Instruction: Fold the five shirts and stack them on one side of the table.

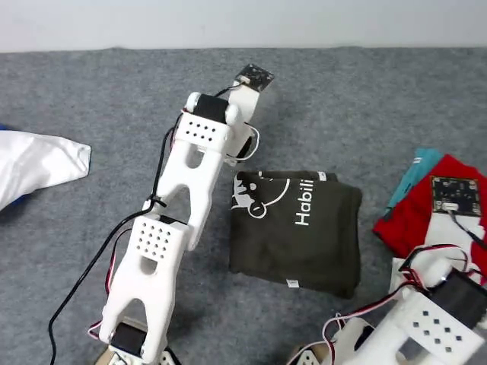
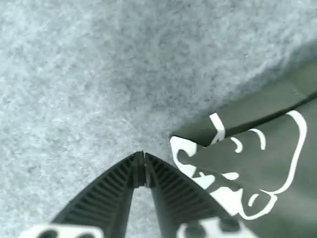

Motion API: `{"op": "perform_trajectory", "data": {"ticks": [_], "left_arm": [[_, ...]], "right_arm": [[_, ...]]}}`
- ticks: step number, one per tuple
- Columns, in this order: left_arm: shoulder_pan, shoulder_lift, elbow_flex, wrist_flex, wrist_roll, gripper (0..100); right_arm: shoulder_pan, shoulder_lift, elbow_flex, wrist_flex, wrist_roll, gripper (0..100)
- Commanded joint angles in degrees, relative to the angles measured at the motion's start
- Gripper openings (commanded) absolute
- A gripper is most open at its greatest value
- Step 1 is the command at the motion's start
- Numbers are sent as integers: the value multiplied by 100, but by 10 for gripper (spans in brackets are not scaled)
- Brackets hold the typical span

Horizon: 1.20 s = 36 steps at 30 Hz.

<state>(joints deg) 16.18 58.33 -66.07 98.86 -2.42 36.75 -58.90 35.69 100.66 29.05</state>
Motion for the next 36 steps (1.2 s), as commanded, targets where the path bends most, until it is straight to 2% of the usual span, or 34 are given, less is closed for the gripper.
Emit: {"op": "perform_trajectory", "data": {"ticks": [1, 4, 8, 12, 17, 21, 25, 27, 36], "left_arm": [[-35, -431, -92, 176, -9, 5], [-35, -1029, 303, 176, -9, 5], [-220, -1873, 1191, 176, -26, 5], [-448, -2312, 2009, 158, -62, 5], [-448, -2303, 2202, 141, -457, 5], [-457, -2295, 2220, -114, -536, 6], [-440, -2154, 2176, -97, -536, 6], [-457, -2066, 2220, -88, -536, 6], [-466, -1802, 2176, 9, -536, 6]], "right_arm": [[-57, -4, -97, -13, -62, 12], [-84, 13, -97, -242, -62, 17], [-699, 40, -97, -426, -70, 65], [-1587, 576, -97, -681, -730, 69], [-2325, 1789, -105, -1464, -1336, 73], [-2510, 2615, -255, -2264, -1354, 75], [-2501, 3451, -721, -2695, -1415, 155], [-2501, 3890, -1020, -2835, -1697, 178], [-2879, 5789, -2233, -3257, -1943, 177]]}}
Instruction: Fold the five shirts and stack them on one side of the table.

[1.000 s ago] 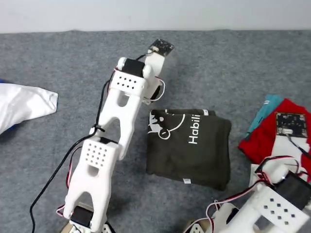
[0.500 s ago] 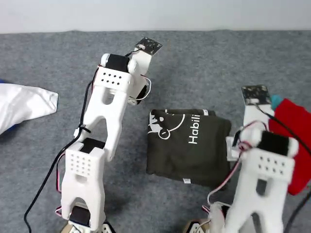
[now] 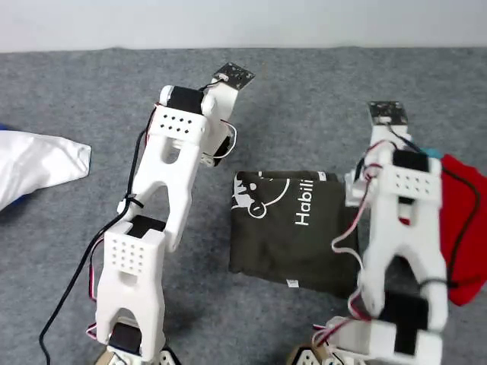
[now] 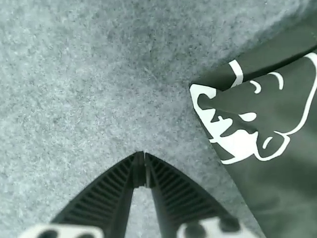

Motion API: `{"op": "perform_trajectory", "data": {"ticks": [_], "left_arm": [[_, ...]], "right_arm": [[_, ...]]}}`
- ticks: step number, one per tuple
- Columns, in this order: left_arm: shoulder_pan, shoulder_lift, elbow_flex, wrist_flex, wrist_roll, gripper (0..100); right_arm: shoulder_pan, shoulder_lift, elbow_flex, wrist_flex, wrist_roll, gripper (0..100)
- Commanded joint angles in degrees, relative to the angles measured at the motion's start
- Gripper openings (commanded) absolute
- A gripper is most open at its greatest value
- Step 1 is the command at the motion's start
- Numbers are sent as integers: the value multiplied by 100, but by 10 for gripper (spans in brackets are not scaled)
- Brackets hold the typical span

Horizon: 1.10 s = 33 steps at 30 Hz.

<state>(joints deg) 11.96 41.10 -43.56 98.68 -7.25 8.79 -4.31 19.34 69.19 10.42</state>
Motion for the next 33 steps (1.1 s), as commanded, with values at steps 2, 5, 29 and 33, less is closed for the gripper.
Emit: {"op": "perform_trajectory", "data": {"ticks": [2, 5, 29, 33], "left_arm": [[-62, -79, -75, 26, -53, 6], [-62, -79, -75, 35, -53, 6], [-70, -70, -48, 9, -53, 6], [-70, -70, -40, 9, -53, 6]], "right_arm": [[-92, 673, -835, -110, -79, 177], [-171, 1121, -1116, -119, -79, 177], [-602, 2281, -2840, 321, 264, 10], [-664, 2352, -3332, 251, 607, 10]]}}
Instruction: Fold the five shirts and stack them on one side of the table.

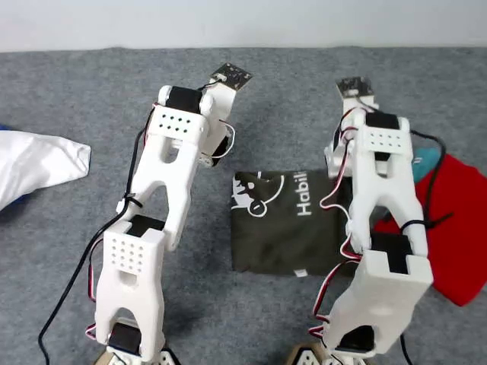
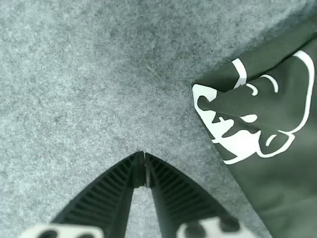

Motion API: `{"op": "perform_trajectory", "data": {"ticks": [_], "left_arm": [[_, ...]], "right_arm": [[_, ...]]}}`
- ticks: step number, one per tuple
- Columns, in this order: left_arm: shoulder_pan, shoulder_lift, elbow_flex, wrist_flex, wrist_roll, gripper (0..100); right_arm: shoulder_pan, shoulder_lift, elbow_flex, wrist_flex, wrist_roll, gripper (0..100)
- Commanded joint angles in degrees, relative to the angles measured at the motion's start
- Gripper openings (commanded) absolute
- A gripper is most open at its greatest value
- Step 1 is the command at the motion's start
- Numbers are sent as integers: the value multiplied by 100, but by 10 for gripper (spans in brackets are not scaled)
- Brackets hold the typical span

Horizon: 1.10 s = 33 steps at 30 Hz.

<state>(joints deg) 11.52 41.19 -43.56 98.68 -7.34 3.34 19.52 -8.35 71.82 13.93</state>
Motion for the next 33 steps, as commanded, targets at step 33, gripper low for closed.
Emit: {"op": "perform_trajectory", "data": {"ticks": [33], "left_arm": [[1547, 1371, -989, 44, -26, 6]], "right_arm": [[1974, -585, -1758, 3064, 387, 10]]}}
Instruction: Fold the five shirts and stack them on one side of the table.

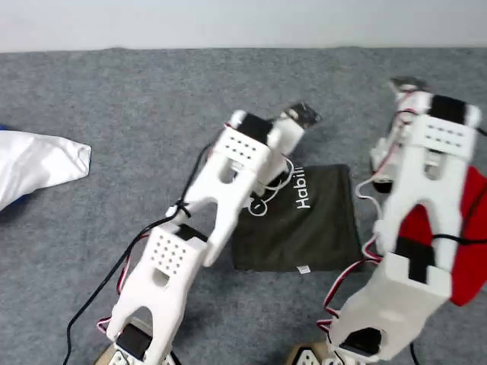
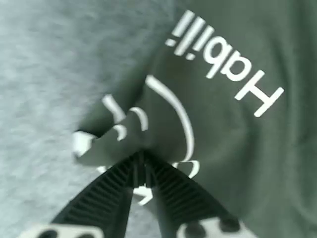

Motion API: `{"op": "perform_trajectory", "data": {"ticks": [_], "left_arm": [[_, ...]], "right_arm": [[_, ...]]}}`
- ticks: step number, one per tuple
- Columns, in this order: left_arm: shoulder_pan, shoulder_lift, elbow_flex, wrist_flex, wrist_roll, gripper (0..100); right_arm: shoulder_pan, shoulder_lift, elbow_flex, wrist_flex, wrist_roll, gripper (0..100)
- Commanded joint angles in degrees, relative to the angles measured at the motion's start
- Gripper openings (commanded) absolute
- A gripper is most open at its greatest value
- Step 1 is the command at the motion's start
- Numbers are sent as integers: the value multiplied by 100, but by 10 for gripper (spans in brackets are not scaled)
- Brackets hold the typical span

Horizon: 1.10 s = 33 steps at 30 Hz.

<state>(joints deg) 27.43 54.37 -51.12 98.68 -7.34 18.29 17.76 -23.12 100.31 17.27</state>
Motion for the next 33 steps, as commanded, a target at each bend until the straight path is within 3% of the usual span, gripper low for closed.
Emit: {"op": "perform_trajectory", "data": {"ticks": [1, 9, 21, 29, 33], "left_arm": [[-167, 105, -233, 44, -26, 6], [-1108, 290, -233, -18, -44, 6], [-624, -378, -1042, 176, -35, 6], [-835, -958, -523, 185, -35, 6], [-862, -905, 66, 167, -44, 6]], "right_arm": [[611, -409, -273, 215, 53, 10], [866, -418, -273, 224, 62, 10], [286, -426, -273, 224, 44, 10], [-760, -356, -290, 171, 53, 10], [-1367, 40, -264, -374, 53, 10]]}}
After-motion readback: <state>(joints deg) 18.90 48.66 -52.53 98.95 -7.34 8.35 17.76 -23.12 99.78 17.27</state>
